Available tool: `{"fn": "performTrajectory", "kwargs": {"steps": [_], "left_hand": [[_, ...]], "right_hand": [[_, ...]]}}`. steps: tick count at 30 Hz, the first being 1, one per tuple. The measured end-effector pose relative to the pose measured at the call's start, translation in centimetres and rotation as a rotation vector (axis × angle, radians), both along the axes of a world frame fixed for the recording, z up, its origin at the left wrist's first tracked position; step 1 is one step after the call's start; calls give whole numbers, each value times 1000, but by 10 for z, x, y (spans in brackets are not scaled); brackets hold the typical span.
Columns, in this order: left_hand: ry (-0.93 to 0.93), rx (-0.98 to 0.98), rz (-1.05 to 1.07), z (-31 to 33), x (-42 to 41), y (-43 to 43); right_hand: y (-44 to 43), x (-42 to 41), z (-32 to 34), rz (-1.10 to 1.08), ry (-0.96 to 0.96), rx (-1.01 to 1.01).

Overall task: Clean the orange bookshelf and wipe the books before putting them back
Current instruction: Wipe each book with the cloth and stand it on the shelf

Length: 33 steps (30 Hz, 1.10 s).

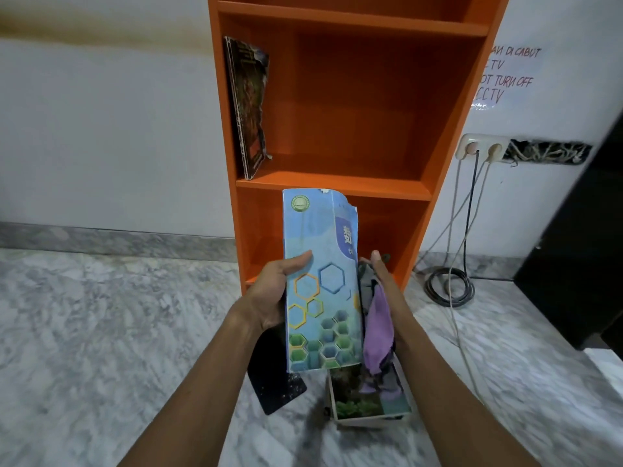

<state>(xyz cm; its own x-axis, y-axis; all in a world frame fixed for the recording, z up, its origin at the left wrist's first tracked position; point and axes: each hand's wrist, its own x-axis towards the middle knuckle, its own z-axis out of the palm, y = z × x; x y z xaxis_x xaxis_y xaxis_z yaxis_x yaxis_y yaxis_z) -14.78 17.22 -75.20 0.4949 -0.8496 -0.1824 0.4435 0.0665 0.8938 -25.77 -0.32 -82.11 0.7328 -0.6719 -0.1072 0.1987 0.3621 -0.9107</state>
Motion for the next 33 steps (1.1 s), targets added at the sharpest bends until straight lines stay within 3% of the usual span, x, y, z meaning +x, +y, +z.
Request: {"fn": "performTrajectory", "kwargs": {"steps": [4, 9, 12, 18, 22, 28, 33], "left_hand": [[-58, 2, 19, 11, 24, 4], [-411, 265, -115, 2, 52, 16], [-395, 161, -197, -14, 54, 17], [-500, -47, 107, 10, 63, -9], [-778, -36, 263, 44, 91, -35], [-944, -51, 438, 91, 154, -90], [-1101, 104, 741, 105, 205, -135]], "right_hand": [[-10, 4, 5, -24, -43, -43], [-10, 12, 59, -172, -59, -333], [-15, 17, 91, -267, -26, -513], [-40, 45, 123, -354, 40, -747], [-59, 82, 152, -453, 129, -910], [-86, 157, 192, -644, 191, -902], [-85, 215, 187, -593, 176, -838]]}}
